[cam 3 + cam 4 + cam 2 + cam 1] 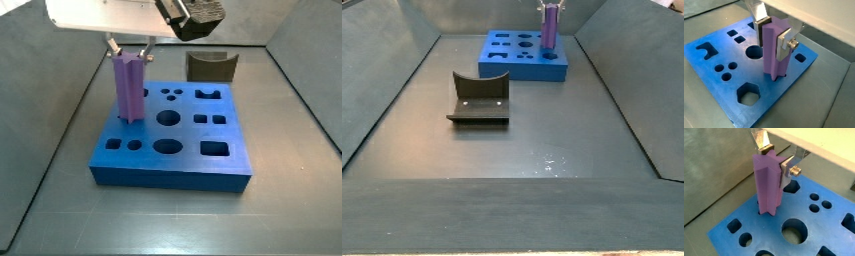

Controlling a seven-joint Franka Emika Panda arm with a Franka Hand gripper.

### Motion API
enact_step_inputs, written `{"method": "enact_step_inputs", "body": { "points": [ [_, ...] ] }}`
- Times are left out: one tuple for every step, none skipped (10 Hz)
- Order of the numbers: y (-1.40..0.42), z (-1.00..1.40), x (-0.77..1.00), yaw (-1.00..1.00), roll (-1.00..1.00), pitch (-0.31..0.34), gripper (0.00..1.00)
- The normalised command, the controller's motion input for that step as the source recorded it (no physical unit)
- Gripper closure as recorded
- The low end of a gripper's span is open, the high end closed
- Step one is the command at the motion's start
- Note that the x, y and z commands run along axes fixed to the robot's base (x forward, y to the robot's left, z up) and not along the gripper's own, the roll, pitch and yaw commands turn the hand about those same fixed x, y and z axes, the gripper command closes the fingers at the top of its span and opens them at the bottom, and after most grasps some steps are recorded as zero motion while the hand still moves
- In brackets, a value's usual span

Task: Pick up the star object. Move up. Move to above the board. Insert the star object.
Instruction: Insert the star object.

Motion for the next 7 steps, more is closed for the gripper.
{"method": "enact_step_inputs", "body": {
  "points": [
    [0.0,-1.0,-0.01,0.0,0.06,-0.129,1.0],
    [-0.04,-1.0,-0.02,-0.02,0.06,-0.079,1.0],
    [-0.14,-1.0,0.0,-0.11,0.07,-0.063,1.0],
    [-0.15,-1.0,0.0,-0.14,0.08,-0.069,1.0],
    [-0.11,-1.0,0.05,-0.16,0.13,-0.079,1.0],
    [-0.09,-1.0,0.06,-0.12,0.11,-0.099,1.0],
    [0.0,-0.91,0.19,-0.1,0.05,-0.134,1.0]
  ]
}}
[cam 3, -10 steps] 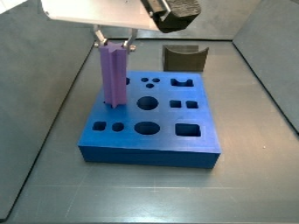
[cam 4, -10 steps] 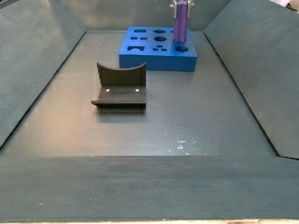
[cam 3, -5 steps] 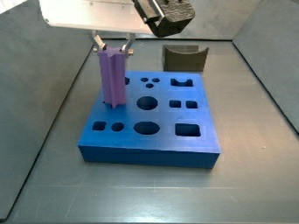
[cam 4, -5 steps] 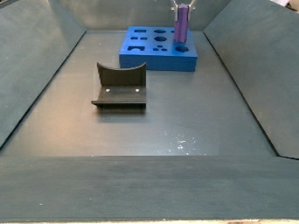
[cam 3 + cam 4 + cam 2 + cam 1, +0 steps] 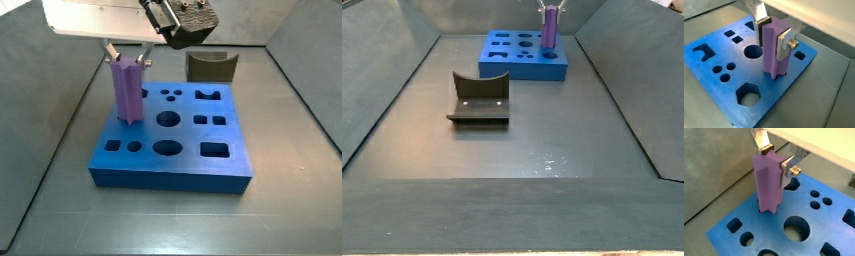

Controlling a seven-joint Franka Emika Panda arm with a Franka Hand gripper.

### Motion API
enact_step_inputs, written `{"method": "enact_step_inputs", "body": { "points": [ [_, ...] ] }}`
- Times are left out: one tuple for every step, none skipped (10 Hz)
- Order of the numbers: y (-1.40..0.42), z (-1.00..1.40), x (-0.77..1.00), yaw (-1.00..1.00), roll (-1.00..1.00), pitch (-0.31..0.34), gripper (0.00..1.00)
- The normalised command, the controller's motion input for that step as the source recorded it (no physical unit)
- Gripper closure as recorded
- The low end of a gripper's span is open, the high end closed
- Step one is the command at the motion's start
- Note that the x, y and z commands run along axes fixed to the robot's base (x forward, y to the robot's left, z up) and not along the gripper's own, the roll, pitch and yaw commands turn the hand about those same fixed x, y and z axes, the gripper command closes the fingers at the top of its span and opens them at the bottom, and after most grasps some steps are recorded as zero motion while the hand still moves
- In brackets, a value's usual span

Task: Pick up the star object. Move up. Move to above the board. Insert the star object.
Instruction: Insert the star object.

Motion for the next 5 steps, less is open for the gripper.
{"method": "enact_step_inputs", "body": {
  "points": [
    [0.0,0.0,0.0,0.0,-0.01,0.0,1.0],
    [0.0,-0.04,0.0,0.0,0.01,0.0,1.0],
    [0.0,-0.95,0.0,0.03,0.16,-0.097,1.0],
    [0.0,-0.3,0.0,0.0,0.0,-0.083,1.0],
    [0.0,0.0,0.0,0.0,0.0,0.0,1.0]
  ]
}}
